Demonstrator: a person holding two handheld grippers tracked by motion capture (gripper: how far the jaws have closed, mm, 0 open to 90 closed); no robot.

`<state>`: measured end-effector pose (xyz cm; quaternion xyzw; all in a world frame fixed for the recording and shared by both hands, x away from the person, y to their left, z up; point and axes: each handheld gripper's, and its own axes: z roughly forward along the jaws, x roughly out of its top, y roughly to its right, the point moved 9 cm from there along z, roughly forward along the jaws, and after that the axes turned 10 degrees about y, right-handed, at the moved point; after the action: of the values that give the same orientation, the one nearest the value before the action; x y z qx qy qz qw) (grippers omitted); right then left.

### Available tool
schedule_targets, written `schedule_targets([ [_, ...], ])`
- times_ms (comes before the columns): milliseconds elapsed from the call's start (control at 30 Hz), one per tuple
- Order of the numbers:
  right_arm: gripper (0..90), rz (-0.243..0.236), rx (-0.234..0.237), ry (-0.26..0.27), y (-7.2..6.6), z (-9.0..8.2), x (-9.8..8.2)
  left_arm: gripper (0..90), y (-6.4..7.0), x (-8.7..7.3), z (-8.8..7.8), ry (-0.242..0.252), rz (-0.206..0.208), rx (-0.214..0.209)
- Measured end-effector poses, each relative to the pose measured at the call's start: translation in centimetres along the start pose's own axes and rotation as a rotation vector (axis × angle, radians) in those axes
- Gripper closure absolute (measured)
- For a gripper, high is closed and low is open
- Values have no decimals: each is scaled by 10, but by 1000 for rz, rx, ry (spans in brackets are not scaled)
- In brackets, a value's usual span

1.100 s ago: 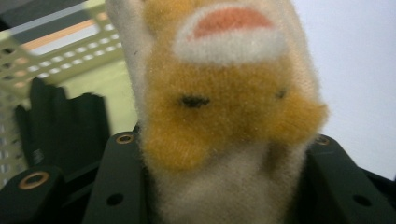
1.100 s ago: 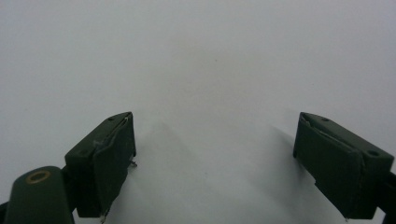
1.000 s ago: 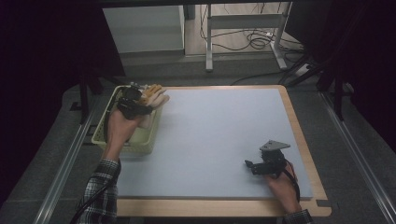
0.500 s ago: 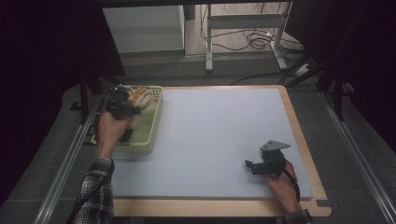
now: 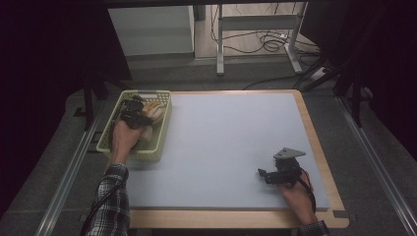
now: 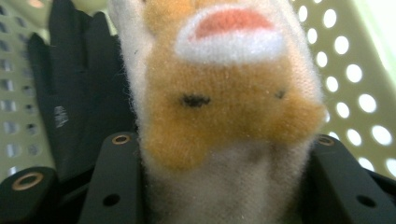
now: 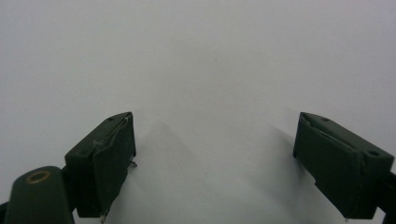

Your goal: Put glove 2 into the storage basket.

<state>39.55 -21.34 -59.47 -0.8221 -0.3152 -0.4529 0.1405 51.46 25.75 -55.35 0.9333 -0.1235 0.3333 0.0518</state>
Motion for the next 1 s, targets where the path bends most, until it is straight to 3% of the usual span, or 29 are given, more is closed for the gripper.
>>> schedule_targets([
  [200,127,0,0,0,0,0,0,494,10,-1,17,-46,-3,-51],
  [300,127,-1,0,0,0,0,0,471,16,-5,28,-93,-6,-68],
  [400,127,-1,-1,0,0,0,0,367,18,-17,39,-191,5,-78],
  [533,127,-1,0,0,0,0,0,215,12,-21,39,-198,-7,-69],
  [667,127,-1,0,0,0,0,0,105,11,-18,22,-180,22,-88],
  [733,127,-2,-1,0,0,0,0,101,9,-12,7,-150,45,-79],
  [833,127,-2,-1,0,0,0,0,112,2,-1,-13,-88,33,-74],
  [900,127,-1,-1,0,0,0,0,186,-10,5,-26,-37,4,-25],
  [1000,127,-1,0,0,0,0,0,398,-24,2,-31,-21,-20,38],
])
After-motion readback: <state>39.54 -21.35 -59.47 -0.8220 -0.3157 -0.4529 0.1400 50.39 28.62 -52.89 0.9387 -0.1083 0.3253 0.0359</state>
